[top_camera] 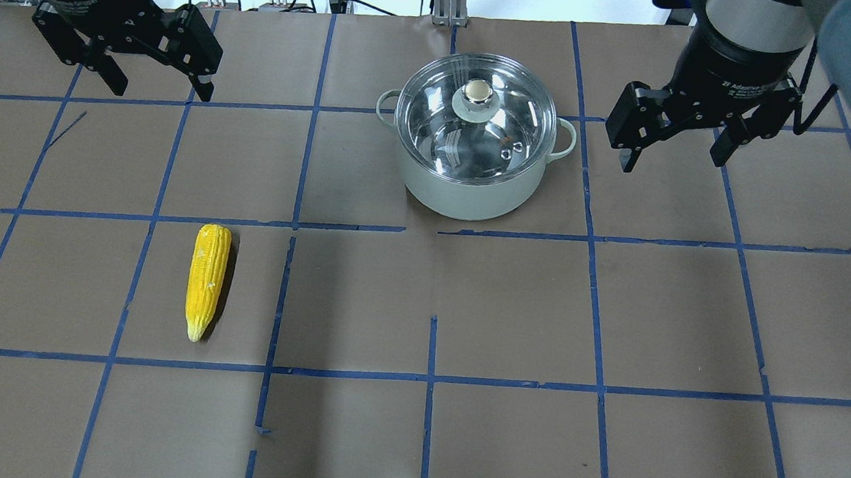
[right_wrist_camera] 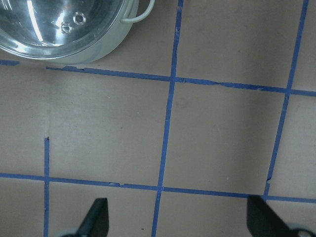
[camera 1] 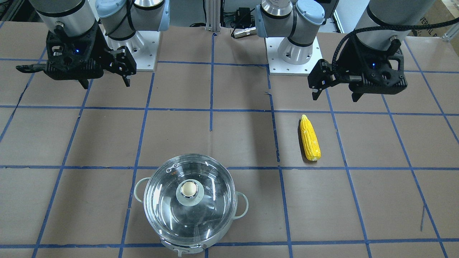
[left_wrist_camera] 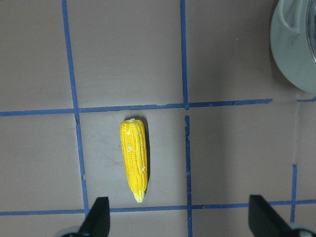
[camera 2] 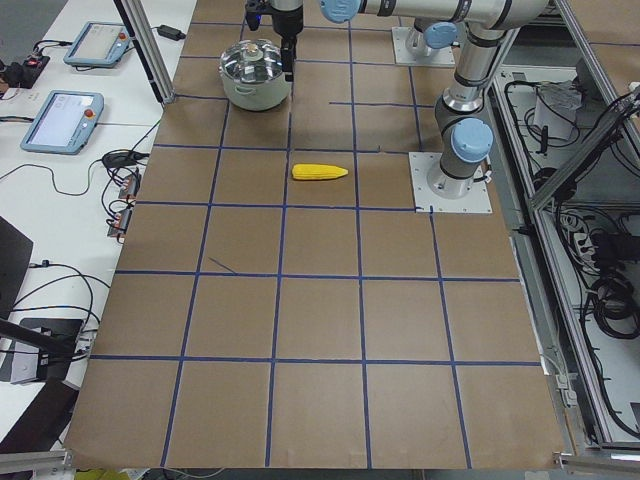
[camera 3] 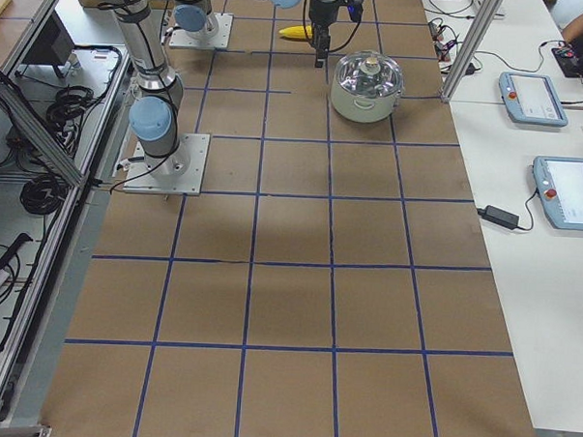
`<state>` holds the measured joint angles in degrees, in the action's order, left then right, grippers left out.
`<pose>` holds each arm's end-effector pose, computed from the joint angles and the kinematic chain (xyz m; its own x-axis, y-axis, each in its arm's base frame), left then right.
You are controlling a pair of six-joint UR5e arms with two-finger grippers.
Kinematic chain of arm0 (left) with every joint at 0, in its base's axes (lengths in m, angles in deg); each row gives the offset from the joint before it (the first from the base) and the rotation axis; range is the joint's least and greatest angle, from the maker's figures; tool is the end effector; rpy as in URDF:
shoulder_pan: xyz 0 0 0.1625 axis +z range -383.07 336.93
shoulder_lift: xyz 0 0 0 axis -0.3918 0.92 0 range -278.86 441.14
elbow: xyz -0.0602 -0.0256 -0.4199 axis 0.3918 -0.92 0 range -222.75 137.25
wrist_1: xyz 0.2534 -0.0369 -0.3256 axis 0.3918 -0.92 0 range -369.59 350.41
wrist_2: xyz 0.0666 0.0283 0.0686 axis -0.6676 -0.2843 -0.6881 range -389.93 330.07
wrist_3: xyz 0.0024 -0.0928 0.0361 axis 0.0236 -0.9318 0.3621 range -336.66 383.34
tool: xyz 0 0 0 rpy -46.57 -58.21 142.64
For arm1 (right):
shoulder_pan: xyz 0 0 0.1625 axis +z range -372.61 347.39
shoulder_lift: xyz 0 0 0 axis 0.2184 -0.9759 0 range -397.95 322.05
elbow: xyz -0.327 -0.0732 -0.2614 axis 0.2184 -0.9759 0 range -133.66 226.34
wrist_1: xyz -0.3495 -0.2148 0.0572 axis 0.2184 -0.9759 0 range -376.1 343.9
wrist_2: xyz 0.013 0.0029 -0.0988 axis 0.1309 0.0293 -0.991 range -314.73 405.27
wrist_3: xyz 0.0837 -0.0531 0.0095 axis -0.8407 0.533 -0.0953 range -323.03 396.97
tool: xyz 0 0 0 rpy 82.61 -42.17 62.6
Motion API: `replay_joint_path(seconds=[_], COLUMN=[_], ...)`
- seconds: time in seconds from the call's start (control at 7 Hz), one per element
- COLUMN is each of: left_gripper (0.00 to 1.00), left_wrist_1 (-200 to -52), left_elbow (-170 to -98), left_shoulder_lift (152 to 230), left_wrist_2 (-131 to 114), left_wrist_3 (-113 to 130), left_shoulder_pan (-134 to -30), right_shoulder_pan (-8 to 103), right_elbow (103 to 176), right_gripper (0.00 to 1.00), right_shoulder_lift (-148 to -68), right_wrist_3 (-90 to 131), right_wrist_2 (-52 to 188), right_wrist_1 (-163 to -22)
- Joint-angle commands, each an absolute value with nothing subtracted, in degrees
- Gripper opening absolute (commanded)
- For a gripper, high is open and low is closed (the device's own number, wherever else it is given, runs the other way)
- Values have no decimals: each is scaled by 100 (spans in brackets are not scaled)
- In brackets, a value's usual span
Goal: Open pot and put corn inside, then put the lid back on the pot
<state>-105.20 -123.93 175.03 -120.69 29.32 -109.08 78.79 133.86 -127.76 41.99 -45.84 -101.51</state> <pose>-0.0956 -0.5261 0.5194 -0.9993 0.0349 -0.0119 0.0347 0.9993 0.0130 0.1434 -0.4856 0.4997 -0.9935 -0.1127 0.0158 -0.1119 0.9928 0.0417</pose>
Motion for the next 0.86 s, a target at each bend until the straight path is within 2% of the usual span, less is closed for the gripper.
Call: replay_joint_path(seconds=[0.0,0.71], left_gripper=[100,100], left_wrist_1=[-10521,-10521], left_elbow=[-12405,-12431], left_shoulder_lift=[17519,17484], left_wrist_2=[-12064,-12073], left_wrist_3=[2932,2941], left_shoulder_pan=[-10902,-10902], right_shoulder_pan=[7879,7888], right_elbow=[13379,13249], right_gripper=[97,100], right_shoulder_lift=[-12778,-12664], right_wrist_3=[4215,4276], right_wrist_2=[-4578,-4543], right_wrist_1=[-10161,-10293])
